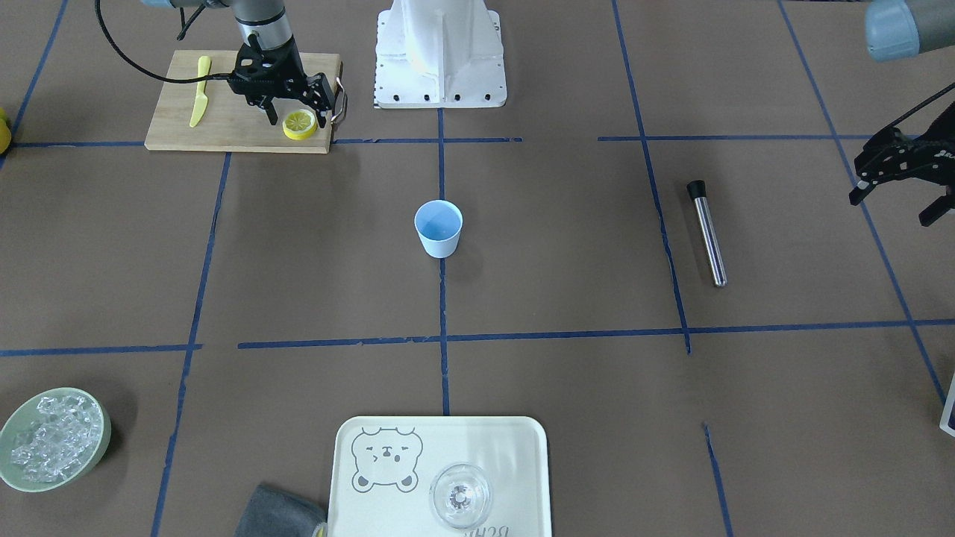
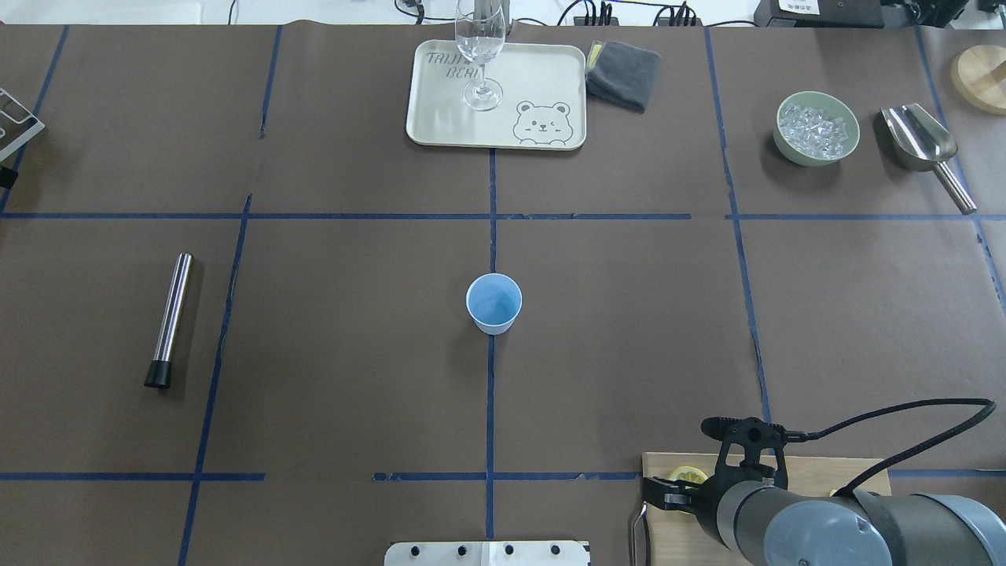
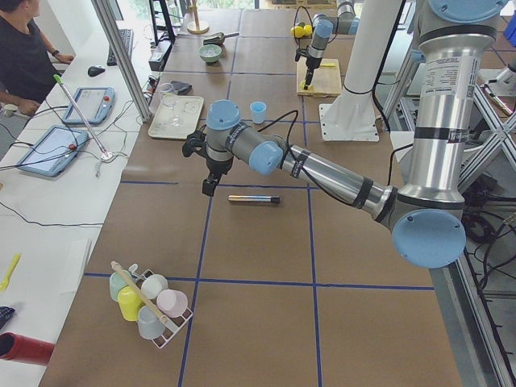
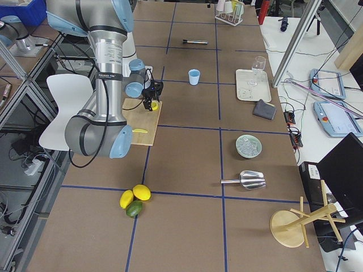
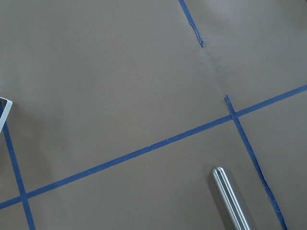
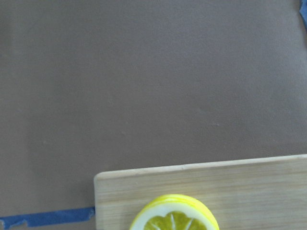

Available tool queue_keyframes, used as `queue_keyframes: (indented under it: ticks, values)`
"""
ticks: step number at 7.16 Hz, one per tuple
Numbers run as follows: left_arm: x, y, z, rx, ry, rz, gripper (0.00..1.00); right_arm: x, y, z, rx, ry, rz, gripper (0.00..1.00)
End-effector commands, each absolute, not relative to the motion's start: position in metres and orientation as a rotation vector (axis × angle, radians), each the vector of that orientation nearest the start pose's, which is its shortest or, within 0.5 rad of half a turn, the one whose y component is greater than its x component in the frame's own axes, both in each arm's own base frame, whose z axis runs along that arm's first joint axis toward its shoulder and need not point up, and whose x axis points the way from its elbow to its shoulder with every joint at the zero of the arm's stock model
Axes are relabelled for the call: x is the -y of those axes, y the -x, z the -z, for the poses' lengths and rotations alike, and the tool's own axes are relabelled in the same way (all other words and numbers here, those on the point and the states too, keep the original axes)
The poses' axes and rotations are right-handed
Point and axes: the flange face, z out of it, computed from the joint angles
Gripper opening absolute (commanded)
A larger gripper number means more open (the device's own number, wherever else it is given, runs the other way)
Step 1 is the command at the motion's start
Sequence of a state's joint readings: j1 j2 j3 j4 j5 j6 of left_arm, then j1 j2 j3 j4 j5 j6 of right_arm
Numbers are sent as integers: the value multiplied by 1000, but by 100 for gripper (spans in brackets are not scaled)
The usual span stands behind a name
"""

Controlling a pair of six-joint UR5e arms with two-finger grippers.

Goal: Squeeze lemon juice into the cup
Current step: 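Lower the right gripper and pinch the lemon slice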

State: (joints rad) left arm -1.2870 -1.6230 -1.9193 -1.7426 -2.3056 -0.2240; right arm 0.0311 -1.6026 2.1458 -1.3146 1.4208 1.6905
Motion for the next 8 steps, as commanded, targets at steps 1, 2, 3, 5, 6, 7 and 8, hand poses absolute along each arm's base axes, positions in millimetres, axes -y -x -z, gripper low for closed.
queue_keyframes:
  ticks: [1,2,3,5,6,7,8]
  values:
    - [506,-78,-442,-829,-349,-266,100,162,457,-381,807,-96,-199,75]
    - [506,-78,-442,-829,-349,-266,100,162,456,-380,808,-85,-193,42]
    - [506,-78,-442,-829,-349,-266,100,162,456,-381,807,-85,-193,25]
    - [505,-78,-441,-830,-351,-266,100,164,453,-378,811,-87,-196,16]
    - [505,-78,-441,-830,-351,-266,100,165,452,-378,812,-88,-199,16]
    - [505,-78,-441,-830,-351,-266,100,167,451,-376,815,-89,-202,15]
    - [505,-78,-441,-830,-351,-266,100,170,449,-375,817,-92,-210,16]
